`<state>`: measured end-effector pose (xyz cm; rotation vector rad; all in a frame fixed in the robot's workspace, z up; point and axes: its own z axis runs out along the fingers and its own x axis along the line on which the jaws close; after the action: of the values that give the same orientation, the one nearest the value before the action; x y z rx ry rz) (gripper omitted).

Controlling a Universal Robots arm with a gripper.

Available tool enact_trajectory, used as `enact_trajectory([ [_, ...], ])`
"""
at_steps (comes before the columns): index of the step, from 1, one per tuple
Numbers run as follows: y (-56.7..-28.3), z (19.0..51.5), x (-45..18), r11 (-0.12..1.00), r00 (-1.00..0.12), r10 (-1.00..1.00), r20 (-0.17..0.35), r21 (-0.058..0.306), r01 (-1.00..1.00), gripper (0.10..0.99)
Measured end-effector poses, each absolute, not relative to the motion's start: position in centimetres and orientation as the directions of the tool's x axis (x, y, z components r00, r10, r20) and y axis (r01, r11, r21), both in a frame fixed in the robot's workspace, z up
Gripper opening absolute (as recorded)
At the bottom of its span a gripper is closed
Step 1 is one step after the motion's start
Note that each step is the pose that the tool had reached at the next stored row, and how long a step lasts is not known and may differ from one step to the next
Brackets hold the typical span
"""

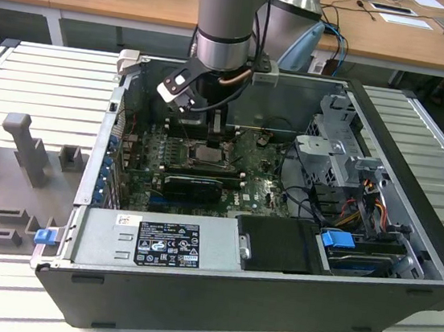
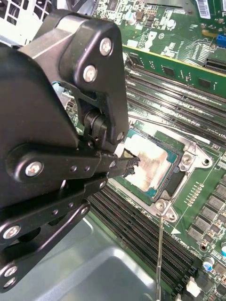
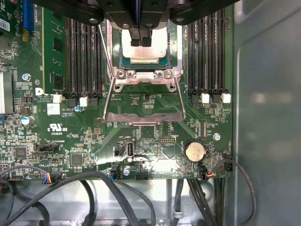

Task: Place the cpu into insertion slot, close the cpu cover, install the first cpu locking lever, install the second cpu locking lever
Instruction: 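Close the cpu cover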

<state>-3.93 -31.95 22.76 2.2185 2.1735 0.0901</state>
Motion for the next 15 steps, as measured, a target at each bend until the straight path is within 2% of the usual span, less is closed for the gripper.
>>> enact_trajectory([
  [15,-31.92,23.35,-3.93,-0.021,0.02,1.0,0.017,0.065,0.998,0.106],
])
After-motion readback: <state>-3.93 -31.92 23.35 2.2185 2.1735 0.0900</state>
